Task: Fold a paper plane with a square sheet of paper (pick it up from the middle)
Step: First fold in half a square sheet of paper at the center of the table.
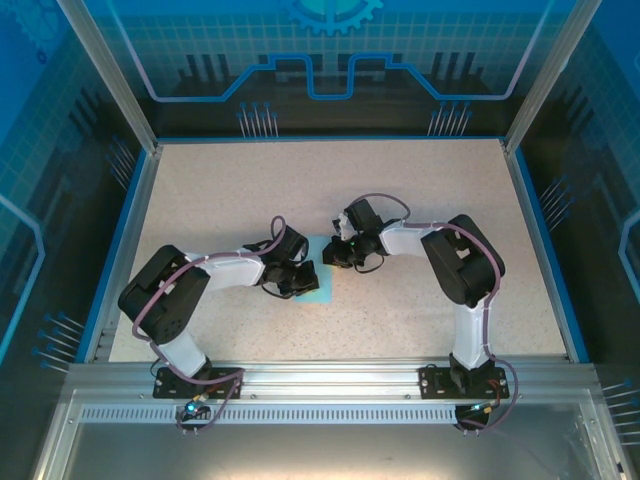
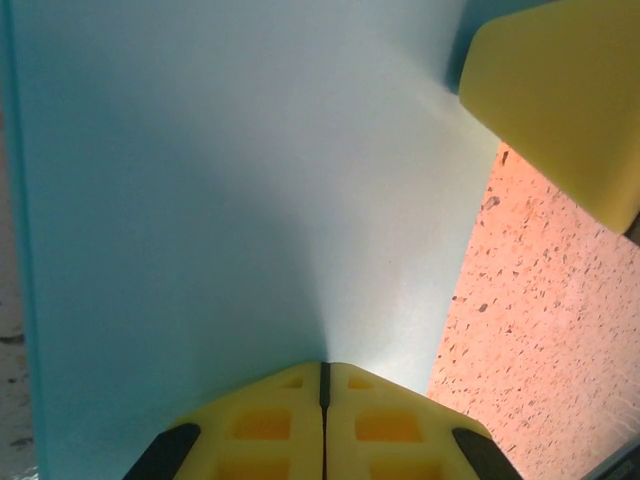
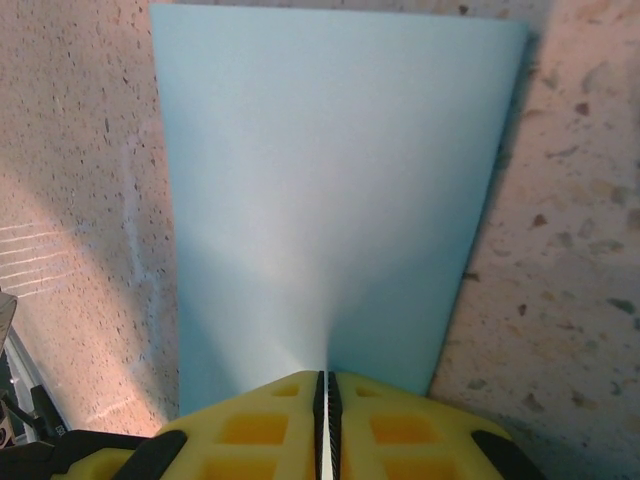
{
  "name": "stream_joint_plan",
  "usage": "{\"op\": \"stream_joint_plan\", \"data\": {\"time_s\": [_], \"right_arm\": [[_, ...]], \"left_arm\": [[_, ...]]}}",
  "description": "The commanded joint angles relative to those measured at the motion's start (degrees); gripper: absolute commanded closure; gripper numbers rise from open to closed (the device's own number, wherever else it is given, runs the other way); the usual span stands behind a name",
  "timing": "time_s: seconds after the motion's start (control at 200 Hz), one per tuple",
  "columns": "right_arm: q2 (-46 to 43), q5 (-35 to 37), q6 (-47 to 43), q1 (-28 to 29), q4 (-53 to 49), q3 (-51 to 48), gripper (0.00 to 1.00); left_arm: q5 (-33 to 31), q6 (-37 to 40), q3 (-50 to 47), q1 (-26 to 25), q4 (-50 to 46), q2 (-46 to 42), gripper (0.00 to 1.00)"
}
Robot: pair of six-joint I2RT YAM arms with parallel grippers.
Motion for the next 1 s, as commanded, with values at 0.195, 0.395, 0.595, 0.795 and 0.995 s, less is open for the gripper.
{"op": "stream_joint_plan", "data": {"time_s": [0.195,0.395,0.595,0.795,0.995], "right_arm": [[3.82,2.99,-1.75,-2.73,-1.40,3.82,0.89],[5.64,4.42,-2.26,-3.74,-2.82,7.25,0.89],[8.17,5.46,-2.43,-5.11,-3.95,10.67,0.89],[10.53,6.74,-1.55,-6.25,-5.17,14.34,0.89],[12.25,6.92,0.47,-7.72,-5.07,17.42,0.89]], "left_arm": [[-3.04,2.21,-1.92,-0.75,-9.15,1.84,0.96],[-3.12,2.31,-2.18,-0.94,-9.07,2.05,0.96],[-3.13,2.39,-2.55,-1.10,-9.07,1.96,0.97],[-3.22,2.38,-2.78,-1.12,-8.93,1.73,0.96],[-3.37,2.47,-3.11,-1.12,-8.61,1.85,0.97]]}}
